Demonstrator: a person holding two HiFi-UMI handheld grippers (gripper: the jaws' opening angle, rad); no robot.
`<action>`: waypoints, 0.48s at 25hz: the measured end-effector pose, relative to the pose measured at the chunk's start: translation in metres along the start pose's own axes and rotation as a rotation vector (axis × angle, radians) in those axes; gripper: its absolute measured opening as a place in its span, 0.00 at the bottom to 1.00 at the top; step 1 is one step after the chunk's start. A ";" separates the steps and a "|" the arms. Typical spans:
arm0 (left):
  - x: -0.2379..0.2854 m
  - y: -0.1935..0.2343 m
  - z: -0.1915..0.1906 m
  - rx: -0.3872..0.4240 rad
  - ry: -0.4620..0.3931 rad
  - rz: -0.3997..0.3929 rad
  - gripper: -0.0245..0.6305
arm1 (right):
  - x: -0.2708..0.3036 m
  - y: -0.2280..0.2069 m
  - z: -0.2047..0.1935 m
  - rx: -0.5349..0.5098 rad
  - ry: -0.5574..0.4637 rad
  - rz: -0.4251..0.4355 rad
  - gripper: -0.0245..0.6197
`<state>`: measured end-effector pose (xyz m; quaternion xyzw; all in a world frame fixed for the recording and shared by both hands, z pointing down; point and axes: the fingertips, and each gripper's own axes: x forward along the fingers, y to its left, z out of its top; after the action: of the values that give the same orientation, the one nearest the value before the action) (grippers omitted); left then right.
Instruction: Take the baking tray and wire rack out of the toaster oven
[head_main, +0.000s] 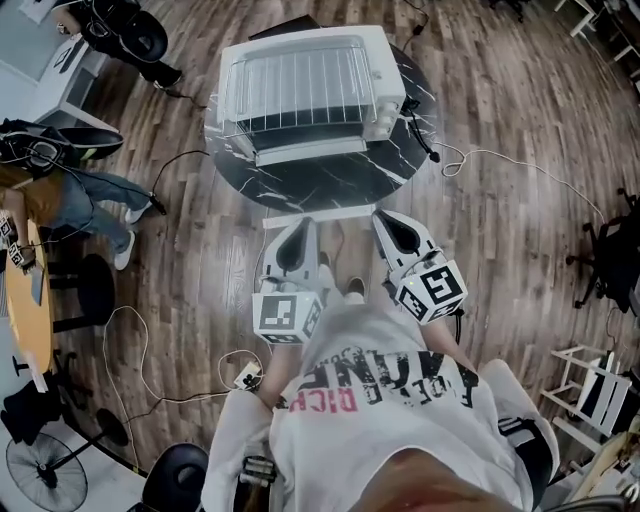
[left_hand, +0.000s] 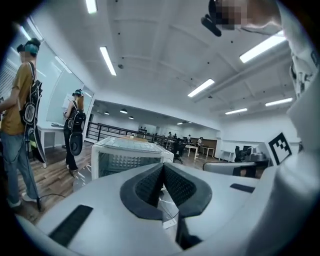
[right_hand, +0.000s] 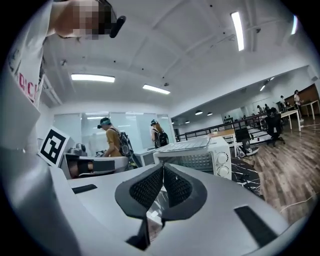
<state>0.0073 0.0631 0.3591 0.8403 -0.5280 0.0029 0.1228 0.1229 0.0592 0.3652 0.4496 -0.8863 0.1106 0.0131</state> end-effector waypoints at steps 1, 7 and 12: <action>-0.001 -0.005 0.001 0.020 -0.004 -0.005 0.04 | -0.002 0.002 0.001 -0.011 -0.006 0.002 0.05; -0.009 -0.034 0.002 0.064 -0.038 -0.048 0.04 | -0.019 0.016 0.007 -0.102 -0.038 -0.012 0.05; -0.013 -0.042 0.002 0.097 -0.060 -0.043 0.04 | -0.022 0.028 0.006 -0.157 -0.049 0.004 0.05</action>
<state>0.0387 0.0920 0.3472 0.8561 -0.5126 0.0008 0.0661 0.1144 0.0918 0.3518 0.4482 -0.8931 0.0296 0.0265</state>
